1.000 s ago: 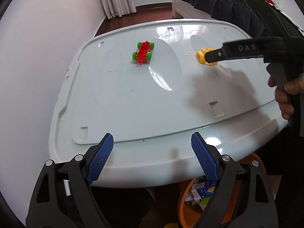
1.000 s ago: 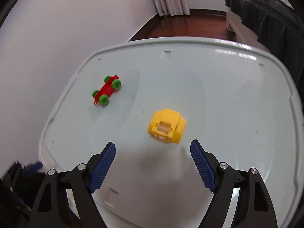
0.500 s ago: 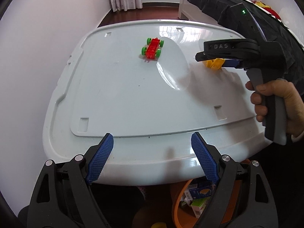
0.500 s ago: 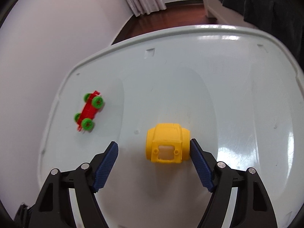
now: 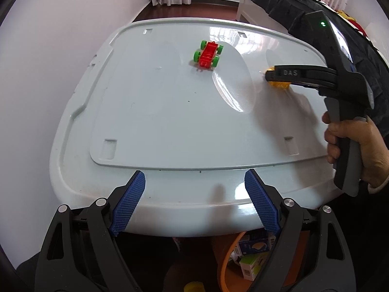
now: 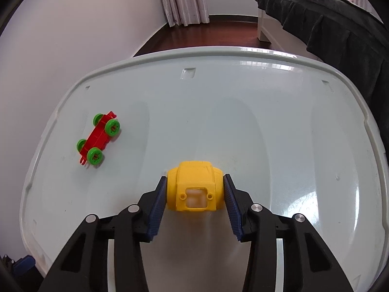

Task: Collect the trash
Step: 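Grasp the red-green toy car with left tool while right tool holds yellow car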

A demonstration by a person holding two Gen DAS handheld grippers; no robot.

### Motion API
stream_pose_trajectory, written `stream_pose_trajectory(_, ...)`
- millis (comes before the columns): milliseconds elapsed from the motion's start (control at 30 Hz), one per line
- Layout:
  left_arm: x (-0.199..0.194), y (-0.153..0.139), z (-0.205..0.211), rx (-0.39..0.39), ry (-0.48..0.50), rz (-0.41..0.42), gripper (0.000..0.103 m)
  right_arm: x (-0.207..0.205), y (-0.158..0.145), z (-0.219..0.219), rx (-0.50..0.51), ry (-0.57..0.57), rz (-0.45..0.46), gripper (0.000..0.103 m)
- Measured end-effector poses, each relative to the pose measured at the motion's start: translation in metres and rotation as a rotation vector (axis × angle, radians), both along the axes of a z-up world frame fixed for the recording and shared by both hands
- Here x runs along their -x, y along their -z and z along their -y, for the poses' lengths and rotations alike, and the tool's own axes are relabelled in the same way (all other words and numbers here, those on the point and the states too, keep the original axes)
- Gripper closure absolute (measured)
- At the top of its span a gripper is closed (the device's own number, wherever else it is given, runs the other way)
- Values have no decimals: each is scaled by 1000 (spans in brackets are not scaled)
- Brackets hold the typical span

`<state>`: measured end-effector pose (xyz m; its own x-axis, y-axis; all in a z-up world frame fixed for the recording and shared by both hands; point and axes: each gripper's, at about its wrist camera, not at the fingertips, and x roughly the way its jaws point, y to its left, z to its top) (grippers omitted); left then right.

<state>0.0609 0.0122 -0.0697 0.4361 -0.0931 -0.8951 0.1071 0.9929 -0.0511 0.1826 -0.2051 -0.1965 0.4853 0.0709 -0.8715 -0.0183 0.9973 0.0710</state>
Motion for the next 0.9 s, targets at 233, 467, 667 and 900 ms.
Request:
stream_pose_trajectory(233,-1,9,-1,-21,-8,-22,21,7,-6,16,-109,-16,-29,58)
stream_pose_trajectory(467,-24,7,6,-25,-17,-30,21,18,-39,52,-182,17,48,58)
stream_pose_trajectory(667,-65,6,23,-49,-3,-15,21,19,-45,78,-278,81,24,58)
stream_pose_trajectory(900,-120,14,35,-43,-13,8,21,23,-60,74,-265,47,89,58)
